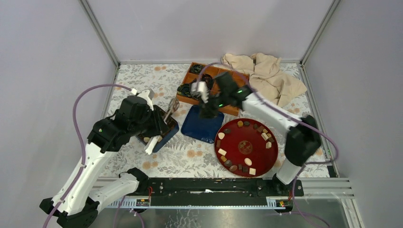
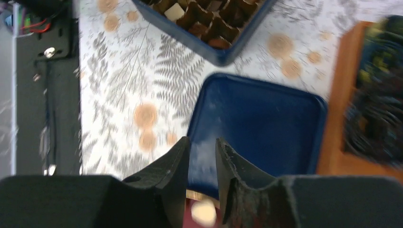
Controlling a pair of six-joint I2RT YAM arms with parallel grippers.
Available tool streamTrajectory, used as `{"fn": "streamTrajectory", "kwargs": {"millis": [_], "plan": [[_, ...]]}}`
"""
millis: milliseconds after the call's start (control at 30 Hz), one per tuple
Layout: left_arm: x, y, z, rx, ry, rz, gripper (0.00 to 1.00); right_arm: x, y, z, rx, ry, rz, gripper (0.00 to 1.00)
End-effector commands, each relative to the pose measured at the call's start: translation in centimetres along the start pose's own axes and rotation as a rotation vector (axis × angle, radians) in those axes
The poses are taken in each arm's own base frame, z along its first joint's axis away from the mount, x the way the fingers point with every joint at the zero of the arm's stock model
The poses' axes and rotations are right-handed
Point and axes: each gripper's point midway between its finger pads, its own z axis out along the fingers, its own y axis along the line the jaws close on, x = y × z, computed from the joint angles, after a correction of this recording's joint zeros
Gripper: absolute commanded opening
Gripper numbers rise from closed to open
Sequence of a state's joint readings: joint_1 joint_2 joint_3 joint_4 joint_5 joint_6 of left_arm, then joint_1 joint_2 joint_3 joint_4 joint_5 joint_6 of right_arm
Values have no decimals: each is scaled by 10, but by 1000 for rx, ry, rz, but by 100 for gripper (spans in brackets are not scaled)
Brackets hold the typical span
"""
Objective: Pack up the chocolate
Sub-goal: Pick up the fake chocolate from the plate.
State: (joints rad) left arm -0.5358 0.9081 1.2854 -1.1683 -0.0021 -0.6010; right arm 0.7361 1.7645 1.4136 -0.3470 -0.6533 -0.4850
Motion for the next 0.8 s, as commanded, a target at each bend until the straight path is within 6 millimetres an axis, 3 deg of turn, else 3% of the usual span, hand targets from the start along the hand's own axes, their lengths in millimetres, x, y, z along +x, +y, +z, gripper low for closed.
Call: {"fn": "streamTrajectory", "kwargs": {"millis": [0, 167, 467, 633, 767], "plan": [[6, -54, 8, 322, 29, 16, 35, 10, 46, -106, -151, 34, -31, 38], [16, -76, 19, 460, 52, 10, 35, 59, 44, -163, -80, -34, 132, 41], [76, -138, 56, 449, 178, 172, 36, 116, -12, -259, 411, -272, 400, 58], [102, -169, 80, 410, 243, 293, 36, 139, -24, -272, 498, -300, 498, 59], [111, -176, 112, 314, 279, 350, 37, 149, -30, -274, 518, -279, 536, 59]]}}
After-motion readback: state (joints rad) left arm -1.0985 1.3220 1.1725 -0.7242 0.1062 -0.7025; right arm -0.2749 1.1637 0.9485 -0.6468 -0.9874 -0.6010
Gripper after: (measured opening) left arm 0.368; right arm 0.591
